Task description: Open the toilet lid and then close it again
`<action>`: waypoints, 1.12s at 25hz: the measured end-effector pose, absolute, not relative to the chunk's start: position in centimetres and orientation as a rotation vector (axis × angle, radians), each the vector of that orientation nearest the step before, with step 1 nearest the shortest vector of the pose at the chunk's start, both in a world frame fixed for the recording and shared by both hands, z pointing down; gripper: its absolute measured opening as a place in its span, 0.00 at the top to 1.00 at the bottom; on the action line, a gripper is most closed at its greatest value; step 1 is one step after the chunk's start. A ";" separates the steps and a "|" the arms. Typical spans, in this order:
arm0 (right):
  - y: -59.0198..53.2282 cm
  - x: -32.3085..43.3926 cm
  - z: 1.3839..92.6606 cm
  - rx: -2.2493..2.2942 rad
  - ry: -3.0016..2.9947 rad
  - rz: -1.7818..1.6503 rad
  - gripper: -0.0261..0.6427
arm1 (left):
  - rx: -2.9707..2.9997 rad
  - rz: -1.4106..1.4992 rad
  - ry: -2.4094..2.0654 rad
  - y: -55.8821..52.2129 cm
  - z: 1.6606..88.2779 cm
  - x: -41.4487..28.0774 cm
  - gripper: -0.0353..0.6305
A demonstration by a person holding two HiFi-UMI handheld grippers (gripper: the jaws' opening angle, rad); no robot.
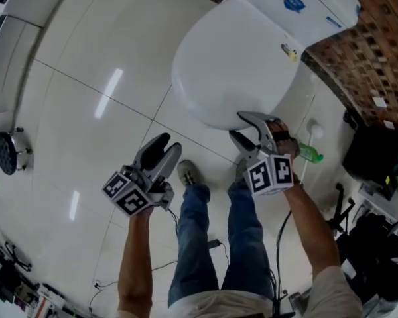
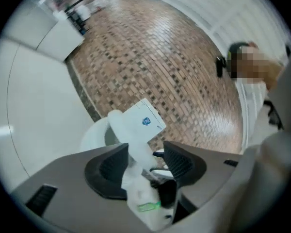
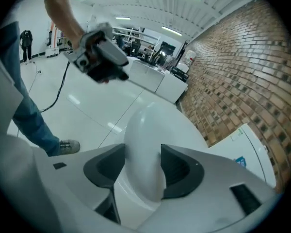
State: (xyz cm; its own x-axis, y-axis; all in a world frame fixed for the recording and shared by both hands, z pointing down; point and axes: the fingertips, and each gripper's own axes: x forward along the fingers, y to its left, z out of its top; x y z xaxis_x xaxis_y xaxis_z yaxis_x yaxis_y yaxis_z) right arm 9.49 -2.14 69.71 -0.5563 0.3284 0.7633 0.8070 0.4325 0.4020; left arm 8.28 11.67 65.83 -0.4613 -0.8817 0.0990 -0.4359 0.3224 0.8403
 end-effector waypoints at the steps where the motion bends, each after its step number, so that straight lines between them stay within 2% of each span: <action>1: -2.3 9.4 68.8 -0.944 -2.113 -1.027 0.61 | 1.147 -1.184 -1.949 10.9 66.7 7.7 0.53; 3: -2.3 9.3 67.8 -0.944 -2.130 -1.021 0.61 | 1.126 -1.396 -1.820 9.1 68.2 6.2 0.41; 7: -2.2 9.1 67.1 -0.955 -2.147 -1.021 0.61 | 1.197 -1.602 -1.672 6.0 67.8 3.1 0.40; 8: -2.2 9.1 66.9 -0.954 -2.156 -1.017 0.61 | 1.229 -1.611 -1.640 5.3 67.3 2.8 0.47; 10: -2.3 8.9 66.3 -0.949 -2.184 -1.012 0.61 | 1.242 -1.594 -1.619 4.6 66.7 2.4 0.77; 11: -2.5 8.8 65.8 -0.944 -2.204 -1.010 0.61 | 1.247 -1.589 -1.613 4.4 66.4 2.2 0.80; 19: -8.1 8.5 55.8 -0.750 -2.427 -0.954 0.61 | 1.309 -1.620 -1.610 0.1 55.3 -1.5 0.86; 23: -13.9 10.7 50.6 -0.619 -2.459 -0.925 0.61 | 1.351 -1.616 -1.652 -5.7 47.5 -7.2 0.90; 28: -21.3 15.9 46.6 -0.496 -2.451 -0.862 0.61 | 1.344 -1.556 -1.737 -14.5 41.8 -14.7 0.89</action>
State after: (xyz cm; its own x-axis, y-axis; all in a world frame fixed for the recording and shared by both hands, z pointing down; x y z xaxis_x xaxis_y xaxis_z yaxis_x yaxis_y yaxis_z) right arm 15.85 -21.32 46.63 -0.8130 0.1712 0.5566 0.4818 0.7345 0.4779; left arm -14.66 -14.55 41.80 -0.4263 -0.8640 -0.2679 -0.3611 -0.1090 0.9261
